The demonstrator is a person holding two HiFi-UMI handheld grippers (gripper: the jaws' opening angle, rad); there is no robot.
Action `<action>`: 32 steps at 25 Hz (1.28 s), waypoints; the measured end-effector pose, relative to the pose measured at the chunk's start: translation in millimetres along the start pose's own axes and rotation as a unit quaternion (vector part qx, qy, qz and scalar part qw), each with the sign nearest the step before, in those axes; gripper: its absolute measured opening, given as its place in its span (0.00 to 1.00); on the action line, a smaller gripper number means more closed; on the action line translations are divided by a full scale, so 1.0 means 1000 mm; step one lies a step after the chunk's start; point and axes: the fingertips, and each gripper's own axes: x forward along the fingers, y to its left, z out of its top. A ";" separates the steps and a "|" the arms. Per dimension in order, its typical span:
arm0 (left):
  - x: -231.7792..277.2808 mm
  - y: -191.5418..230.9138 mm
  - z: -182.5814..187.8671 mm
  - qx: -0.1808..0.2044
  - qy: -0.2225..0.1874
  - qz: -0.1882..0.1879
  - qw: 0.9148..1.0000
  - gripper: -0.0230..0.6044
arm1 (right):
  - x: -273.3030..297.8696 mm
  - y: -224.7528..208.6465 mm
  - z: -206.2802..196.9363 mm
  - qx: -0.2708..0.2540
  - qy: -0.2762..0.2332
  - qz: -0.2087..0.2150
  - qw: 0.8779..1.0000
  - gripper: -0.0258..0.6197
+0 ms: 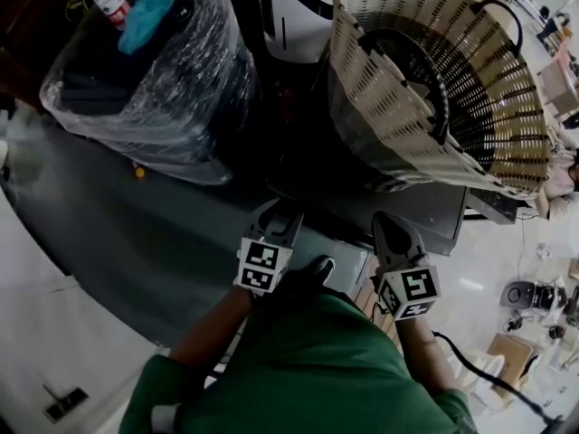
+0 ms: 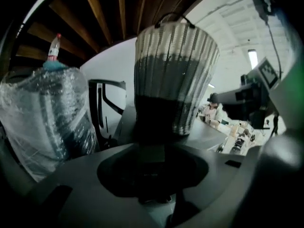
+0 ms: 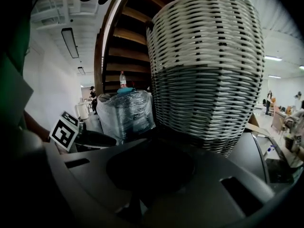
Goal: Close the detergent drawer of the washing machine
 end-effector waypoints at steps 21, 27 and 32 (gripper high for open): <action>-0.105 -0.057 0.138 0.095 -0.177 -0.047 0.979 0.08 | -0.060 0.025 0.084 -0.038 -0.130 -0.005 0.991 0.08; -0.100 -0.058 0.130 0.089 -0.165 -0.045 0.981 0.08 | -0.062 0.022 0.074 -0.035 -0.117 -0.008 0.992 0.08; -0.096 -0.060 0.128 0.087 -0.162 -0.045 0.982 0.08 | -0.063 0.019 0.072 -0.036 -0.116 -0.005 0.993 0.08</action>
